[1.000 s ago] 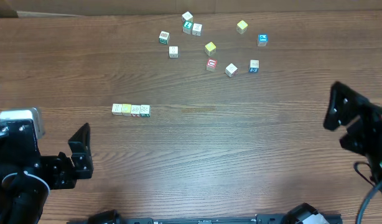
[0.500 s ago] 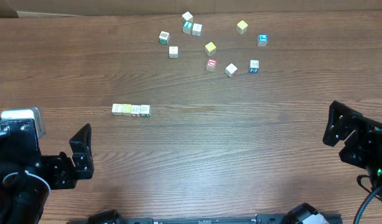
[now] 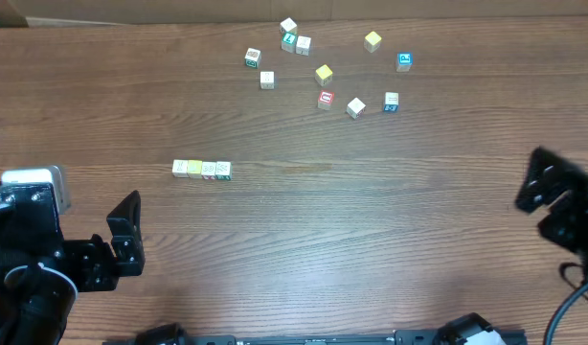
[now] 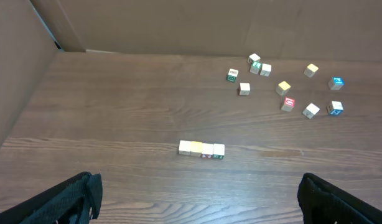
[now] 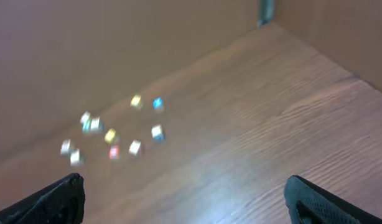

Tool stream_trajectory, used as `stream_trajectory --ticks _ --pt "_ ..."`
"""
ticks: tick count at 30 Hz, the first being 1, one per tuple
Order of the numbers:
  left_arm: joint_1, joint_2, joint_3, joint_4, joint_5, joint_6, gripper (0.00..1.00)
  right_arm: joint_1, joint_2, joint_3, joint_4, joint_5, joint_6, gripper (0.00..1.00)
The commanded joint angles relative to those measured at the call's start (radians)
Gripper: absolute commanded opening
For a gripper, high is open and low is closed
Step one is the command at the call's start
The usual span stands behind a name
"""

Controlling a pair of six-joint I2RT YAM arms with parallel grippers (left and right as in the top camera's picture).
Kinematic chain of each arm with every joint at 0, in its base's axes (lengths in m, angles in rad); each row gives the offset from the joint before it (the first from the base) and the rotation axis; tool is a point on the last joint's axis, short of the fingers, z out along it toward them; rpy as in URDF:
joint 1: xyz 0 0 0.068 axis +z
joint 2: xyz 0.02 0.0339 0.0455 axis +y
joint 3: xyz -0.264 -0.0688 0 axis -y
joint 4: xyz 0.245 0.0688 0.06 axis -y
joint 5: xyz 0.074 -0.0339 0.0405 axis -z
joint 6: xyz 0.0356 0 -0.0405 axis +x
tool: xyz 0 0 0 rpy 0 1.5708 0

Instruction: Form a horizontal line

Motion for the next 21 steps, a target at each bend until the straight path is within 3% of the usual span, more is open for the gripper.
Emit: stream_trajectory --ticks 1,5,7,14,21 --pt "0.0 0.003 0.002 0.003 0.011 0.009 1.0 -0.106 -0.056 -0.027 0.095 -0.06 -0.005 1.0" --pt "0.0 0.003 0.002 0.004 0.011 0.009 1.0 -0.188 -0.197 -0.199 0.317 -0.126 -0.005 1.0" --pt "0.0 0.003 0.002 0.003 0.011 0.009 1.0 -0.232 -0.303 -0.369 0.47 -0.159 -0.019 1.0" --pt "0.0 0.003 0.002 0.004 0.011 0.009 1.0 -0.342 -0.555 -0.804 0.895 -0.399 -0.218 1.0" --pt "0.0 0.003 0.002 0.003 0.011 0.009 1.0 -0.382 -0.778 -1.202 1.307 -0.488 -0.237 1.0"
